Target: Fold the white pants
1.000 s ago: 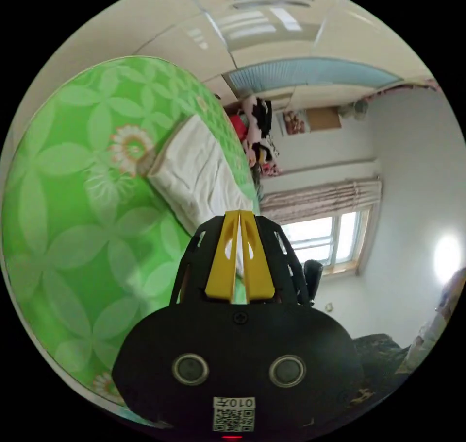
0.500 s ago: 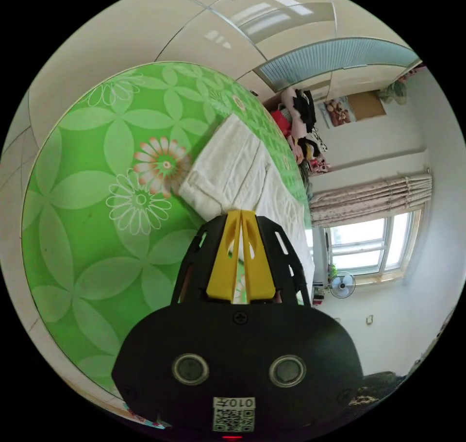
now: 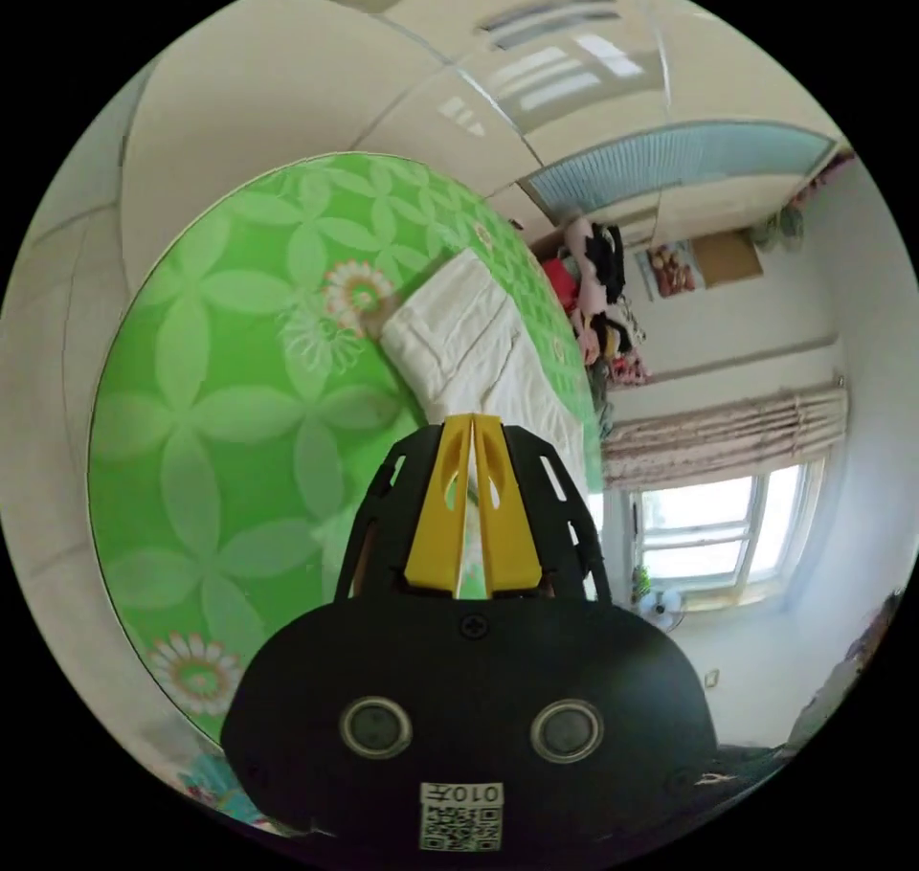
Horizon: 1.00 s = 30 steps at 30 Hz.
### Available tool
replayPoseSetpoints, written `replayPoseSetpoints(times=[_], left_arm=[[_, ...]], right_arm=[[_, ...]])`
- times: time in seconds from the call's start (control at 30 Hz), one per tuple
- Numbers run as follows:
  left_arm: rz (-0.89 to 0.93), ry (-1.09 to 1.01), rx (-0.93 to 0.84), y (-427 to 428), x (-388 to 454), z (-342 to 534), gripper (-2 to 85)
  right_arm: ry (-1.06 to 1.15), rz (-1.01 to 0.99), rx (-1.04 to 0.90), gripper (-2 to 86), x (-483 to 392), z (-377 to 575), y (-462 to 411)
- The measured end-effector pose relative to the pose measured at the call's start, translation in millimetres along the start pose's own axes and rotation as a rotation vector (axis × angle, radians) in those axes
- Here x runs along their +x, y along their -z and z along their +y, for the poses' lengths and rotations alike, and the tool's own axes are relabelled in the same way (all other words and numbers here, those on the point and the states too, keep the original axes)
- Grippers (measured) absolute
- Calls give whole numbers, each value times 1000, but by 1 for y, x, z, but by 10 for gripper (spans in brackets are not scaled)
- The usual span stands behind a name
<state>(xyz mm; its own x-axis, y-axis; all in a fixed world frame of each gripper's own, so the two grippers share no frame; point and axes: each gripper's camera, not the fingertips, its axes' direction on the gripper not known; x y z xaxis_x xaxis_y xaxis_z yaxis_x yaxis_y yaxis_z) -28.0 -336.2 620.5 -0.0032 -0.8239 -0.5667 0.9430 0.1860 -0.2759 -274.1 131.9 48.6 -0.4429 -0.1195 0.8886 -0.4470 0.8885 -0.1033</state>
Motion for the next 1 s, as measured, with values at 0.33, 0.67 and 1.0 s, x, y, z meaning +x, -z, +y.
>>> replayPoseSetpoints(times=[0.33,0.67,1.0], left_arm=[[183,308,-18,-29,-46,13,34],[161,266,124,-36,-41,4,83],[173,217,69,-64,-34,-22,75]], right_arm=[[22,31,-263,107,22,-10,-111],[49,72,-291,107,32,-17,-153],[116,-10,-342,88,20,-10,-199]])
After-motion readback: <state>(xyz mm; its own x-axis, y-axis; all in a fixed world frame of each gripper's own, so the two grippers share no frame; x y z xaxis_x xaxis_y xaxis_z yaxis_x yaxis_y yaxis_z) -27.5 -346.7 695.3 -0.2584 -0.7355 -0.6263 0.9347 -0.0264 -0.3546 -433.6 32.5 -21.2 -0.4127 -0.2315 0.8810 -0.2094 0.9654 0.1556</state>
